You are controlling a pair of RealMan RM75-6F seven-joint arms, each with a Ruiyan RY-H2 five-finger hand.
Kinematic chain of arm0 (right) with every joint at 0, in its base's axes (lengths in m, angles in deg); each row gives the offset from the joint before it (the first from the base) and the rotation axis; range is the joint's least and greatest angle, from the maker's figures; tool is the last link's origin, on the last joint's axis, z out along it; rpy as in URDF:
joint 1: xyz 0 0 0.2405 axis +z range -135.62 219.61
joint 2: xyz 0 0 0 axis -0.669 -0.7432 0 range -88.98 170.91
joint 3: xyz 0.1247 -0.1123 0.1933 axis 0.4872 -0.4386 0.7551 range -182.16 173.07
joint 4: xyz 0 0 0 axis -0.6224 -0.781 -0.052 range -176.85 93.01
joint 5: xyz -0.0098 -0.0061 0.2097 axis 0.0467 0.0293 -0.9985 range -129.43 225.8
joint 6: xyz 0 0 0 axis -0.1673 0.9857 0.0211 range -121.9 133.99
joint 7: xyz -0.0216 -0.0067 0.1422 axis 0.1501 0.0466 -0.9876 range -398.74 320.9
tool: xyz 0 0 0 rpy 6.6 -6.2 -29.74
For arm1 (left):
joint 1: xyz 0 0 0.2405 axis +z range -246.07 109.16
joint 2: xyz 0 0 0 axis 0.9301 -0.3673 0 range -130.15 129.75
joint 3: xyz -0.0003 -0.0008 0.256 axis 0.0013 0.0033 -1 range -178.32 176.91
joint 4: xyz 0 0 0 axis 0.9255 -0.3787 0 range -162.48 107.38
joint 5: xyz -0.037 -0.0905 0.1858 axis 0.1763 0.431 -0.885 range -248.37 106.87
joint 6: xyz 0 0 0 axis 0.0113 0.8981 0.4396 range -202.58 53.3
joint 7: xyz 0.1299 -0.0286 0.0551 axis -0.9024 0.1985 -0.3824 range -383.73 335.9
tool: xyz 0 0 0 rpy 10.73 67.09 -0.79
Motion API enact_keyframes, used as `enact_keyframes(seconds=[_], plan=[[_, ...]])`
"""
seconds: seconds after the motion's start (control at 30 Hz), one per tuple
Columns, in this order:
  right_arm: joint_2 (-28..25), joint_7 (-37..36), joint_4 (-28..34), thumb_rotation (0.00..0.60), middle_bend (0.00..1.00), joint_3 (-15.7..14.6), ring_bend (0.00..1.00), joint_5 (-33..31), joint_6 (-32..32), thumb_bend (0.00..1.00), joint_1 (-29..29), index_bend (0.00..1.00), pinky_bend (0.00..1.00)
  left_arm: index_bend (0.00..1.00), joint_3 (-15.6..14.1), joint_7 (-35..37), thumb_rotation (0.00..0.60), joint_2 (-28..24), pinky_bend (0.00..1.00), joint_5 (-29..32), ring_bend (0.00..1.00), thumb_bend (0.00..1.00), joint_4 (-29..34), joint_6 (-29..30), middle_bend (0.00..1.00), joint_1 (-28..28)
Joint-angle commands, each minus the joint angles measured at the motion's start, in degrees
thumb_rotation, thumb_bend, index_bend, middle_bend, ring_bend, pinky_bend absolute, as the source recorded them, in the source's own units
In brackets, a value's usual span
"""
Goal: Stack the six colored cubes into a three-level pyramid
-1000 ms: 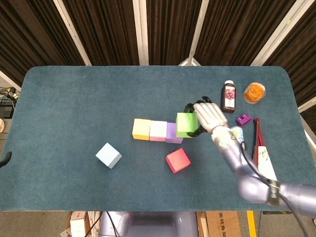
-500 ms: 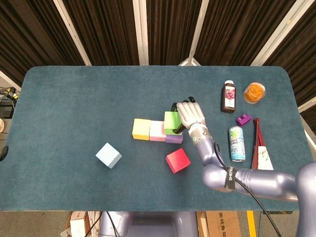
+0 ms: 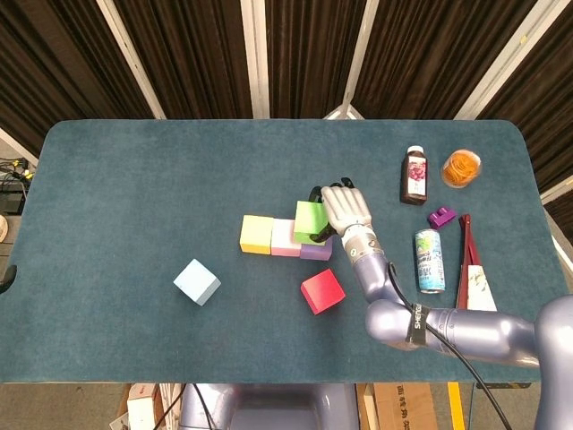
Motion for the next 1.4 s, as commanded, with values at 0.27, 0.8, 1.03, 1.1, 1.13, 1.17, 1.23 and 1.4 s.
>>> enact_keyframes(seconds=[0.27, 0.8, 1.03, 1.1, 1.13, 1.17, 1.23, 1.4], plan=[[1.10, -0.66, -0.51, 0.600, 0.39, 0.50, 0.20, 1.57, -0.49, 0.20, -0.90, 0.37, 0.00, 0.05, 0.06, 0.23, 0.600, -0.01, 0.00, 0.17, 0.00, 0.31, 0.45, 0.12, 0.00, 0.11], [3.17, -2.04, -2.19, 0.600, 0.37, 0.97, 0.20, 5.08, -1.24, 0.20, -2.44, 0.36, 0.00, 0.05, 0.37, 0.31, 0.600, 0.18, 0.00, 0.90, 0.00, 0.31, 0.72, -0.14, 0.00, 0.03], [3.66, -1.71, -2.59, 0.600, 0.37, 0.99, 0.20, 5.17, -1.14, 0.20, -2.72, 0.37, 0.00, 0.05, 0.43, 0.34, 0.600, 0.16, 0.00, 1.01, 0.00, 0.31, 0.87, 0.01, 0.00, 0.11], [3.78, -1.67, -2.73, 0.600, 0.37, 1.03, 0.20, 5.14, -1.22, 0.20, -2.79, 0.37, 0.00, 0.05, 0.47, 0.30, 0.600, 0.18, 0.00, 1.08, 0.00, 0.31, 0.88, 0.00, 0.00, 0.10], [3.82, -1.67, -2.79, 0.600, 0.37, 1.06, 0.20, 5.11, -1.31, 0.20, -2.84, 0.37, 0.00, 0.05, 0.49, 0.28, 0.600, 0.20, 0.00, 1.11, 0.00, 0.31, 0.89, -0.01, 0.00, 0.09], [3.85, -1.65, -2.87, 0.600, 0.37, 1.07, 0.20, 5.07, -1.42, 0.20, -2.88, 0.37, 0.00, 0.05, 0.49, 0.27, 0.600, 0.20, 0.00, 1.13, 0.00, 0.31, 0.89, -0.01, 0.00, 0.09], [3.90, -1.54, -2.99, 0.600, 0.37, 1.06, 0.20, 4.97, -1.60, 0.20, -2.92, 0.37, 0.00, 0.05, 0.50, 0.25, 0.600, 0.20, 0.00, 1.14, 0.00, 0.31, 0.90, -0.02, 0.00, 0.08], [3.97, -1.29, -3.04, 0.600, 0.35, 1.12, 0.20, 4.85, -1.96, 0.20, -2.98, 0.37, 0.00, 0.05, 0.55, 0.24, 0.600, 0.25, 0.00, 1.18, 0.00, 0.31, 0.92, 0.08, 0.00, 0.09]])
